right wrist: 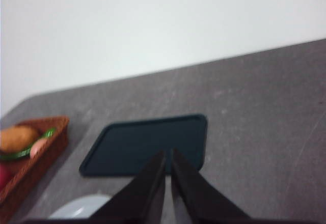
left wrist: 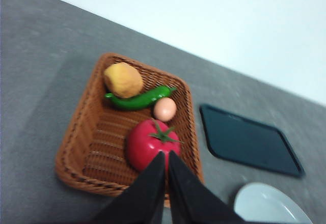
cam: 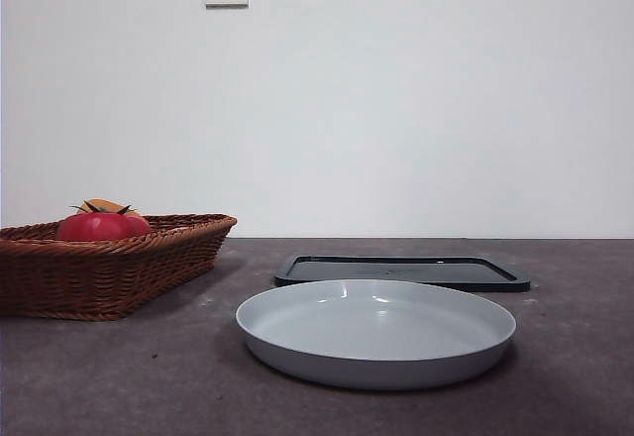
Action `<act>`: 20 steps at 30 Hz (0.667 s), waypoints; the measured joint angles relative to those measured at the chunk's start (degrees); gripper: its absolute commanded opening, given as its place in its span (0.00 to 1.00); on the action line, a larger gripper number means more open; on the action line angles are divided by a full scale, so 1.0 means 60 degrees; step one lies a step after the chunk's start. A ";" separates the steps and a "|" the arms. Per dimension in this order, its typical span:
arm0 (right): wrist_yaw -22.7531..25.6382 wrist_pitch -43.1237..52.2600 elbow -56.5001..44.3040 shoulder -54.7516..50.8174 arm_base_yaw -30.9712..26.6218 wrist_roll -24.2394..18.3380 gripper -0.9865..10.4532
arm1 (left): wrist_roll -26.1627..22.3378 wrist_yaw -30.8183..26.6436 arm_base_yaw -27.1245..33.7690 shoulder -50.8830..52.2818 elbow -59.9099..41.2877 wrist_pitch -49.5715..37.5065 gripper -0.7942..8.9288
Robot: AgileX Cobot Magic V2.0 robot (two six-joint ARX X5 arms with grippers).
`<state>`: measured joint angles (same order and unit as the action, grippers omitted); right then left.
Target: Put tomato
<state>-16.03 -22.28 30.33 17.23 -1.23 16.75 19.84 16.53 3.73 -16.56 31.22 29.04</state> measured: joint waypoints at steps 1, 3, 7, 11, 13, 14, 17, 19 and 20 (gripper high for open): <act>-0.0120 -0.0281 0.0284 0.0251 0.0000 -0.0106 0.10 | -0.0182 0.0146 0.0000 -0.0244 0.0288 0.0189 0.09; -0.0426 -0.0958 0.0900 0.0823 0.0000 -0.0364 0.10 | -0.0579 0.0474 0.0000 -0.0776 0.0896 0.0619 0.09; -0.1137 -0.2342 0.2098 0.1905 0.0000 -0.0871 0.10 | -0.1169 0.0936 -0.0069 -0.1596 0.1843 0.1264 0.09; -0.1708 -0.3646 0.3169 0.2812 0.0109 -0.1326 0.10 | -0.1475 0.1497 -0.0324 -0.2222 0.2601 0.1978 0.09; -0.1843 -0.4178 0.3614 0.3158 0.0299 -0.1534 0.10 | -0.1574 0.1756 -0.0477 -0.2503 0.2918 0.2437 0.09; -0.1872 -0.4441 0.3840 0.3315 0.0415 -0.1625 0.10 | -0.1665 0.1876 -0.0561 -0.2645 0.3075 0.2692 0.09; -0.1883 -0.5166 0.4404 0.3654 0.0827 -0.1912 0.10 | -0.1880 0.2033 -0.0812 -0.2896 0.3330 0.3198 0.09; -0.1894 -0.5843 0.4856 0.3891 0.1271 -0.2164 0.10 | -0.1996 0.2047 -0.1027 -0.3009 0.3581 0.3727 0.09; -0.1894 -0.6135 0.5053 0.3974 0.1537 -0.2306 0.10 | -0.2087 0.2055 -0.1129 -0.3027 0.3705 0.3927 0.09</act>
<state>-27.40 -59.09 60.64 41.08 7.99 2.92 7.31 28.86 -3.05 -34.72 53.45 52.60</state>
